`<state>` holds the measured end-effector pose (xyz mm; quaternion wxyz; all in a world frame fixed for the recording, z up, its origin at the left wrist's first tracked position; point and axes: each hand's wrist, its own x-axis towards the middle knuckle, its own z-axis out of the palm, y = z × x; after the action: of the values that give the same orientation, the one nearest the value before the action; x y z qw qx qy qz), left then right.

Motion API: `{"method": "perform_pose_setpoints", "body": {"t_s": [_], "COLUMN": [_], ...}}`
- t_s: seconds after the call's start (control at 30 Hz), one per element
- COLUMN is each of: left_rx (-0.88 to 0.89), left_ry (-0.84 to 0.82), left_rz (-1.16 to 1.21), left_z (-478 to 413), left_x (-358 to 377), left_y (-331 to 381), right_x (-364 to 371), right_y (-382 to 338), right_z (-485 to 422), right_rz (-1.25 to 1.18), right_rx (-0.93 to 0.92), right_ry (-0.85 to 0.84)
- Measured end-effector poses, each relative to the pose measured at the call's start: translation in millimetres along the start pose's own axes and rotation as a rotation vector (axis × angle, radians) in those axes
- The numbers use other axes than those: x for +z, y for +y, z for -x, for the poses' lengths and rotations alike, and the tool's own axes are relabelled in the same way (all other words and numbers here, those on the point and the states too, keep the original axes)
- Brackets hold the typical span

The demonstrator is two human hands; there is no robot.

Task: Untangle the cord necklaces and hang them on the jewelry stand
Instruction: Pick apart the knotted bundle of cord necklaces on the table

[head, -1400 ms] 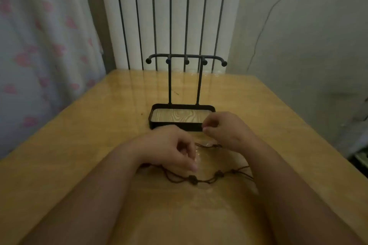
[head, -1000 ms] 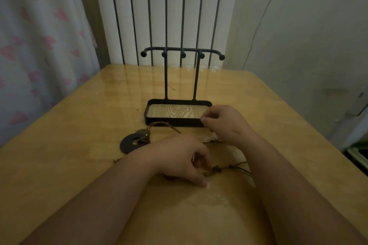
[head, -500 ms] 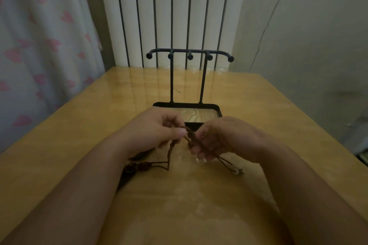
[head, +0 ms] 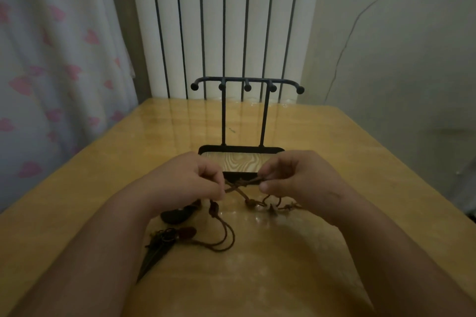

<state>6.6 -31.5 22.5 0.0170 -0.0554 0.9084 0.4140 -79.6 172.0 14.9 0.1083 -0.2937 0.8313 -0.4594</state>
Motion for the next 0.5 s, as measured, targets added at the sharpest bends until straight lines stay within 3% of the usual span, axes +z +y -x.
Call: {"method": "perform_pose_setpoints", "body": {"t_s": [0.23,0.4,0.5], "left_rx": [-0.009,0.066,0.114], "left_ry": [-0.138,0.077,0.065], "left_rz": [-0.018,0.071,0.128], "left_z": [1.4,-2.7,-2.9], "left_x": [-0.9,9.3,17.1], "left_y": [0.0,2.4,5.9], "right_x": [4.2,8.1,8.8], "right_y": [-3.8,-6.4,-8.2], "right_z": [1.3,1.3,2.0], "right_rz": [0.076,0.056,0.075], "right_rx": [-0.076,-0.082,-0.107], "right_ry": [0.037,0.058,0.117]}}
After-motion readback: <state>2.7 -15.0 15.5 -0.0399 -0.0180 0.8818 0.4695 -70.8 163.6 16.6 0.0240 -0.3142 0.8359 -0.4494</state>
